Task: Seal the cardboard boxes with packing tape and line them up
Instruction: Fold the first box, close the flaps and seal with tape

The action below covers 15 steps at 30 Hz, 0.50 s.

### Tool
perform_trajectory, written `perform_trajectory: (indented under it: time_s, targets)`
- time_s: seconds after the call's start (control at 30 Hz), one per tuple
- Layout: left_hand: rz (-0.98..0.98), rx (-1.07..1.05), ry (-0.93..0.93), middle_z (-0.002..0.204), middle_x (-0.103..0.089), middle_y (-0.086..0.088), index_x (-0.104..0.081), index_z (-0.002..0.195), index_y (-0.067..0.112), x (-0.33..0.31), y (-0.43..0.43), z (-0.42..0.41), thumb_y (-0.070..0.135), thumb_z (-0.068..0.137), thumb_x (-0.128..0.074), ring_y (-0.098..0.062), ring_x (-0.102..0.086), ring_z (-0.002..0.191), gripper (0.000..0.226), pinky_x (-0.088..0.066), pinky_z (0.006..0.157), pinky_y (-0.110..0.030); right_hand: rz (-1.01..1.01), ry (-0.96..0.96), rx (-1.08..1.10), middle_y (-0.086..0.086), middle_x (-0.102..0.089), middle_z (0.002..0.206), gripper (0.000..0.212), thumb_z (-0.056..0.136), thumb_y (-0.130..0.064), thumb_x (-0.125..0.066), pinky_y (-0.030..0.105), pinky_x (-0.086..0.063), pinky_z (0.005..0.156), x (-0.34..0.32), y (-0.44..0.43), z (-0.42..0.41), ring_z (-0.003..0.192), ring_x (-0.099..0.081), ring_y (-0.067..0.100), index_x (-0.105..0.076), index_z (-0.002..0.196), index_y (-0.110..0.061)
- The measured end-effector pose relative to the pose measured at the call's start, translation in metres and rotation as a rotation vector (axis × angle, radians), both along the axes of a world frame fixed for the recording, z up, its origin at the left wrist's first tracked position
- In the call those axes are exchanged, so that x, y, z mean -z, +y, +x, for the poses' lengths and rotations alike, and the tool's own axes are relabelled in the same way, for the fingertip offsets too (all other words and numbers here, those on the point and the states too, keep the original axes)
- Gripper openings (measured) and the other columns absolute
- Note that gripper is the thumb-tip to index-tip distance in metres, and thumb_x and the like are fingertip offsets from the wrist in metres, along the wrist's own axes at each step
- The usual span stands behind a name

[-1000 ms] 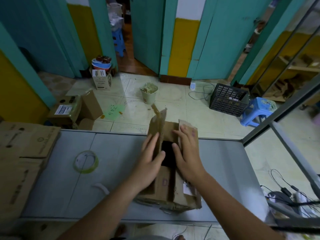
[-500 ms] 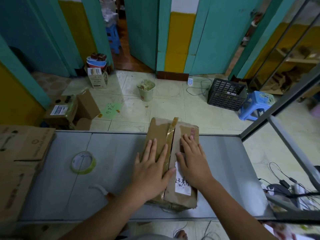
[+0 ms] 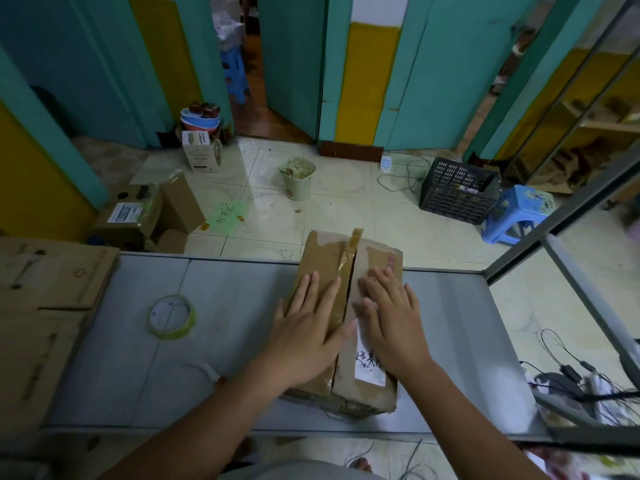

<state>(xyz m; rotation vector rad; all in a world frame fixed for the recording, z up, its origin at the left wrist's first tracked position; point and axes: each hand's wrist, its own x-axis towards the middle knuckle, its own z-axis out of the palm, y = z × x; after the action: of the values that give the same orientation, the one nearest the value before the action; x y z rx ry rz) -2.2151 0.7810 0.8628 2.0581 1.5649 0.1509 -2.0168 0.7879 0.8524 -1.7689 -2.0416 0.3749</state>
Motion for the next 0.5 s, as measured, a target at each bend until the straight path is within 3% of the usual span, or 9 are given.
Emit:
perform_trajectory:
  time_s: [0.13,0.2,0.3,0.4,0.5]
  targets:
    - [0.018,-0.094,-0.218,0.173,0.010,0.027,-0.015,0.165,0.048,-0.015,0.003,-0.018,0.078,0.100,-0.025,-0.001,0.015,0.159,0.072,-0.008,0.130,-0.057,0.021,-0.009,-0.036,-0.004,-0.045,0.161,0.055,0.108,-0.048,-0.031,0.048,-0.026,0.123,-0.017,0.000,-0.002,0.153,-0.034,0.015,-0.052,0.151,-0.023]
    - [0.090,-0.117,-0.252,0.174,-0.002,0.026,-0.024,0.163,0.048,-0.015,0.006,-0.030,0.073,0.103,-0.029,-0.002,0.004,0.161,0.066,-0.013,0.130,-0.052,0.017,-0.011,-0.055,-0.004,-0.044,0.161,0.053,0.110,-0.048,-0.035,0.047,-0.028,0.122,-0.026,0.003,-0.009,0.152,-0.035,0.016,-0.048,0.154,-0.023]
    - [0.210,-0.204,-0.264,0.166,-0.037,0.016,-0.040,0.156,0.041,-0.007,0.011,-0.060,0.067,0.104,-0.034,-0.012,-0.033,0.154,0.059,-0.031,0.126,-0.050,0.030,0.011,-0.098,-0.004,-0.041,0.162,0.056,0.107,-0.050,-0.042,0.049,-0.029,0.123,-0.039,0.005,-0.027,0.151,-0.036,0.018,-0.044,0.156,-0.024]
    - [0.271,-0.395,-0.221,0.143,-0.060,0.002,-0.057,0.144,0.025,0.018,0.014,-0.111,0.046,0.108,-0.050,-0.021,-0.057,0.130,0.042,-0.049,0.109,-0.047,0.040,0.010,-0.132,-0.006,-0.037,0.165,0.057,0.106,-0.050,-0.044,0.047,-0.027,0.124,-0.048,0.006,-0.045,0.151,-0.034,0.018,-0.043,0.157,-0.025]
    - [0.091,-0.510,-0.013,0.145,-0.058,-0.008,-0.053,0.146,0.015,0.049,0.013,-0.166,0.033,0.105,-0.063,-0.028,-0.059,0.128,0.046,-0.050,0.104,-0.043,0.060,0.047,-0.143,-0.003,-0.038,0.165,0.055,0.105,-0.047,-0.048,0.046,-0.027,0.122,-0.054,0.006,-0.056,0.151,-0.034,0.020,-0.047,0.155,-0.023]
